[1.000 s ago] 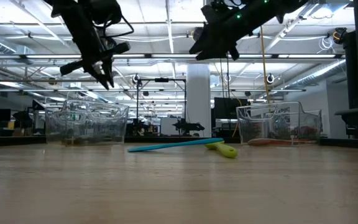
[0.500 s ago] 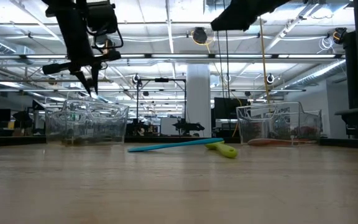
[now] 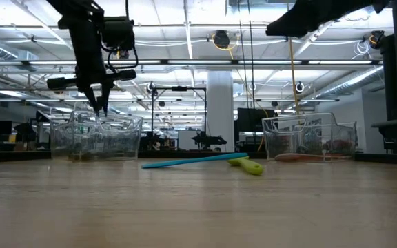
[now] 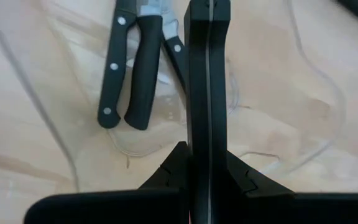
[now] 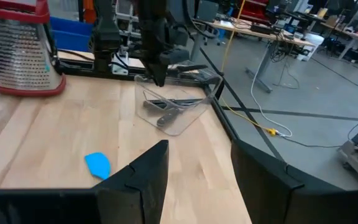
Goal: Pick & Place Kitchen Items
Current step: Put the black kitchen knife into the top left transparent bin
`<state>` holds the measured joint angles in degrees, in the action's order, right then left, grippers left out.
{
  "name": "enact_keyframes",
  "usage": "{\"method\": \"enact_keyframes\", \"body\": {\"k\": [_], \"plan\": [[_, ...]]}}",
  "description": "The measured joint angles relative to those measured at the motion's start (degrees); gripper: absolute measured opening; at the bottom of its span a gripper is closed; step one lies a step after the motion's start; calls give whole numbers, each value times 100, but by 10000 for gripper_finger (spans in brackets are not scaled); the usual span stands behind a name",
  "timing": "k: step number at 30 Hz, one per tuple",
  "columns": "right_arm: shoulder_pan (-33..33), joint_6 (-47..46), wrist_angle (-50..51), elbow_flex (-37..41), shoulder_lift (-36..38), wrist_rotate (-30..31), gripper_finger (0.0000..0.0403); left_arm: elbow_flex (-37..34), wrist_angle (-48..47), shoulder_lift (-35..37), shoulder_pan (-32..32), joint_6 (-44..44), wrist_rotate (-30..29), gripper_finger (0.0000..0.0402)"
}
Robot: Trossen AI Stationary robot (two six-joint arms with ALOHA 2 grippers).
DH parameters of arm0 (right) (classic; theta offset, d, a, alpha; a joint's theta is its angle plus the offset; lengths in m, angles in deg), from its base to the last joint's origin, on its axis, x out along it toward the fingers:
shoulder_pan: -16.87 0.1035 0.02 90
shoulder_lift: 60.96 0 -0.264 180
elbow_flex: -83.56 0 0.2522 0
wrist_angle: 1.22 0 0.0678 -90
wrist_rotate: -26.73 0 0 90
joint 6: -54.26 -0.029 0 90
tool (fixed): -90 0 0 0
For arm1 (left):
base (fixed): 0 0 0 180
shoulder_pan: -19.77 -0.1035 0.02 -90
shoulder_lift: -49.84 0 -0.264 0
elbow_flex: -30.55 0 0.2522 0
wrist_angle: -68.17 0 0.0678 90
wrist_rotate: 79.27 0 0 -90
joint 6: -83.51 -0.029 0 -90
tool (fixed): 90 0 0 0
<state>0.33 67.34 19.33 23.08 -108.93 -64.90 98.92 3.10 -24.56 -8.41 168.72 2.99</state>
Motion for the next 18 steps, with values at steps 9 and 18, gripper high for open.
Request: {"method": "enact_keyframes", "body": {"k": [9,18], "plan": [[0,-451,2,549,702,0,166,2,-62,-485,-392,-441,433,30],[0,-643,-11,752,893,0,166,0,-140,-778,-637,-797,797,30]]}}
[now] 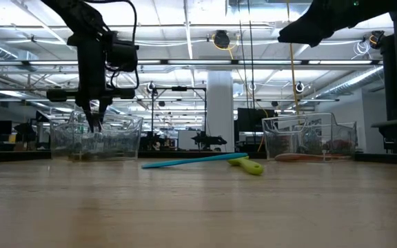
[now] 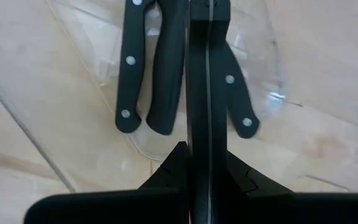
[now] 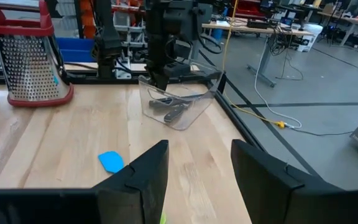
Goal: Pick & Place Kitchen Items
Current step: Put the black kitchen knife into the top left transparent bin
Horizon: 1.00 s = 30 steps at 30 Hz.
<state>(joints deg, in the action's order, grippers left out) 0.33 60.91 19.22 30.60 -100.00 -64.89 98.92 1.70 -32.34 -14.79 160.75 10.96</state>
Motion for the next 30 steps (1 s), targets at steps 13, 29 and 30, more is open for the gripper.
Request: {"method": "enact_keyframes", "body": {"k": [13,29,30], "plan": [[0,-2,3,65,4,0,166,-2,-491,-1,-241,-155,123,30],[0,-2,2,65,-1,2,166,-2,-413,-94,-344,-343,-73,30],[0,-2,4,65,-1,2,166,-3,-412,-147,-340,-345,-72,30]]}}
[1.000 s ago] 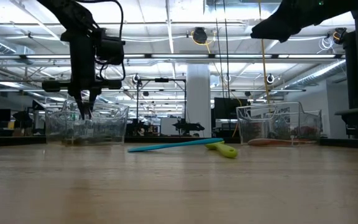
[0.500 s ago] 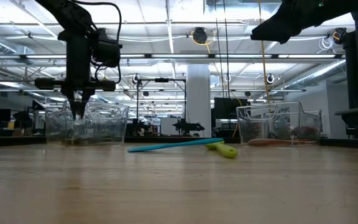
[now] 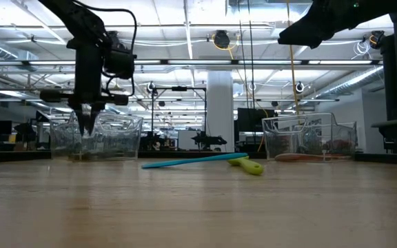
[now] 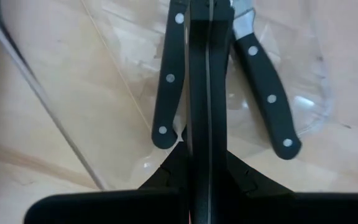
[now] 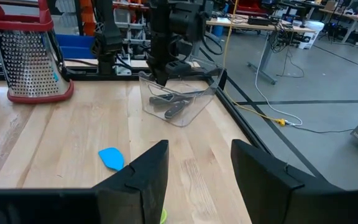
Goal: Pick & Place Kitchen Items
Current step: Put the black kitchen knife into the top left transparent bin
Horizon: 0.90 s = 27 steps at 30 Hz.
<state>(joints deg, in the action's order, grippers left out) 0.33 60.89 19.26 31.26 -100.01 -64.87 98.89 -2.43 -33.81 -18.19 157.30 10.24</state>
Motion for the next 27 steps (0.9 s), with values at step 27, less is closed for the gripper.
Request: {"method": "enact_keyframes", "body": {"k": [27], "plan": [[0,-168,0,0,0,2,166,-6,380,-696,94,-335,118,148]]}}
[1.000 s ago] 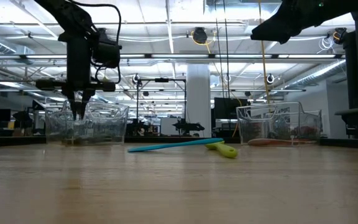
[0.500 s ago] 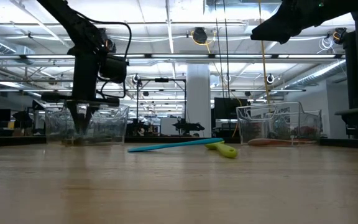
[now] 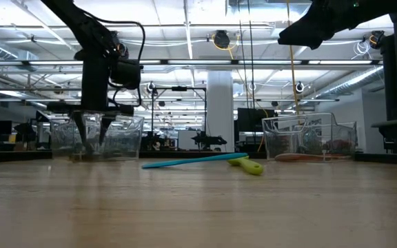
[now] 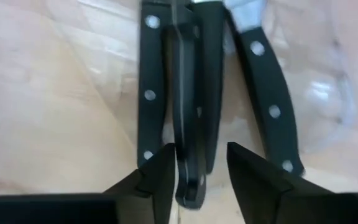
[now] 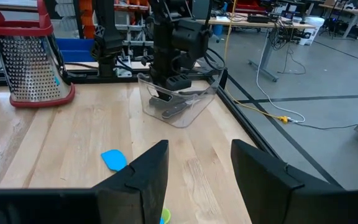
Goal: Pick & Place Kitchen Items
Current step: Put the black kitchen knife into the top left transparent bin, then put the blue spatula into the bottom transparent bin
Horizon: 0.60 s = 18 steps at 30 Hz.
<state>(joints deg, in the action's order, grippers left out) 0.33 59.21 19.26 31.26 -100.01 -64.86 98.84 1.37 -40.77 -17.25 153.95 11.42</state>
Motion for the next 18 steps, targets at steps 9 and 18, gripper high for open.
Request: {"method": "enact_keyframes", "body": {"k": [9,18], "plan": [[2,-2,0,0,-2,-2,166,18,-93,637,-24,-282,57,199],[2,-2,0,0,-2,-17,166,17,242,1890,209,-176,23,207]]}}
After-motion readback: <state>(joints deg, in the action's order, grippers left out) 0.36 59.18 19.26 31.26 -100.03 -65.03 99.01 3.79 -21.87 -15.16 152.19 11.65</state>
